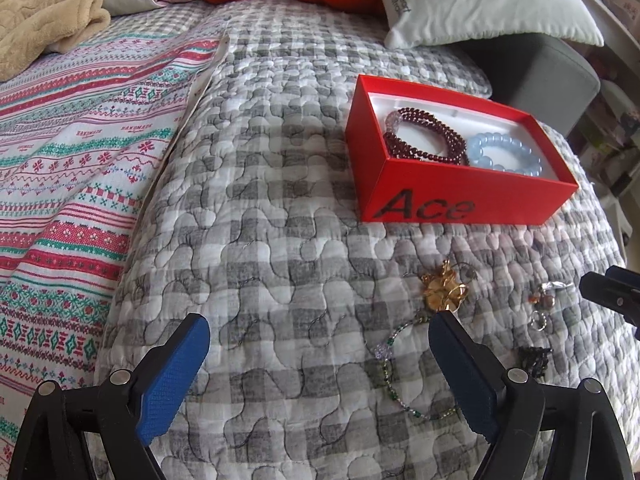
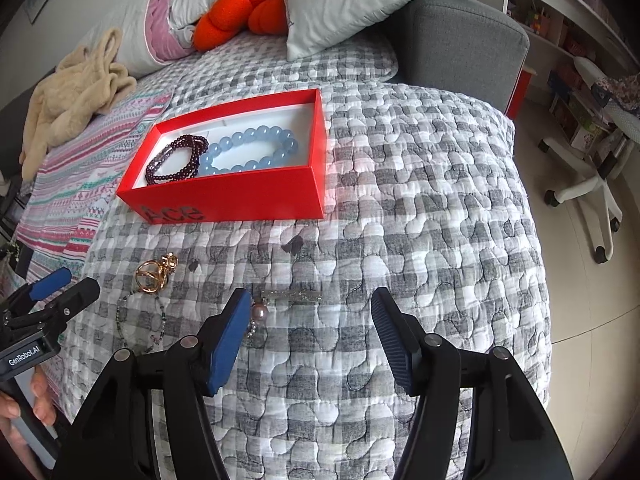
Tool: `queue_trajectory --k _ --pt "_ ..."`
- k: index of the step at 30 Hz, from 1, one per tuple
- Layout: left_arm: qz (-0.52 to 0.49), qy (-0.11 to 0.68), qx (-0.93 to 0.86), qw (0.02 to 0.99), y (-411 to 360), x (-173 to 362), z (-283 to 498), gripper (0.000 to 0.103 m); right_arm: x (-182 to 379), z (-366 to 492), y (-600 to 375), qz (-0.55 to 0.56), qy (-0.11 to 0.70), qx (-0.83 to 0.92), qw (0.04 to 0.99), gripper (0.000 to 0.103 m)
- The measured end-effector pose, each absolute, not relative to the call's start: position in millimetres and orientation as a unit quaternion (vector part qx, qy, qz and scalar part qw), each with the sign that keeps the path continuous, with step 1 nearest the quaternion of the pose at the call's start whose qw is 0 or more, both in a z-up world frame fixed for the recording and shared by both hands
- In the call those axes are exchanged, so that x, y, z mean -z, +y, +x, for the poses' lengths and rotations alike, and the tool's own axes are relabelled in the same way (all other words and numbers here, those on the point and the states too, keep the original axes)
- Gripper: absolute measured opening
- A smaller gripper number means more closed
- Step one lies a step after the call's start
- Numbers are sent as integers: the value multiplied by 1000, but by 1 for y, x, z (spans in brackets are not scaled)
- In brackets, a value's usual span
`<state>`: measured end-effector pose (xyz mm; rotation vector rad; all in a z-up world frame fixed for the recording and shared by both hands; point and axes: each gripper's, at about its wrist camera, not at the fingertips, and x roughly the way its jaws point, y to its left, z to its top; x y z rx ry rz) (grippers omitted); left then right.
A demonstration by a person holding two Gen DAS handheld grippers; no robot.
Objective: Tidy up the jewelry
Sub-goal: 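Move the left tool to the green beaded bracelet while the right tool approaches the black hair clip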
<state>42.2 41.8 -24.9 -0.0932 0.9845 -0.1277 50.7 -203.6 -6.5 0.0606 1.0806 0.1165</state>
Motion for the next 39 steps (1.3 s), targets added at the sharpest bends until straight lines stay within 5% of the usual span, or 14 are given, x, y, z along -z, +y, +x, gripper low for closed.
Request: queue_trajectory --k 32,39 --pt "97 419 194 882 -17 60 0 94 37 15 -207 -40 519 -73 851 66" --pt "98 406 208 885 -20 56 -2 74 36 19 -204 -46 517 -74 852 67"
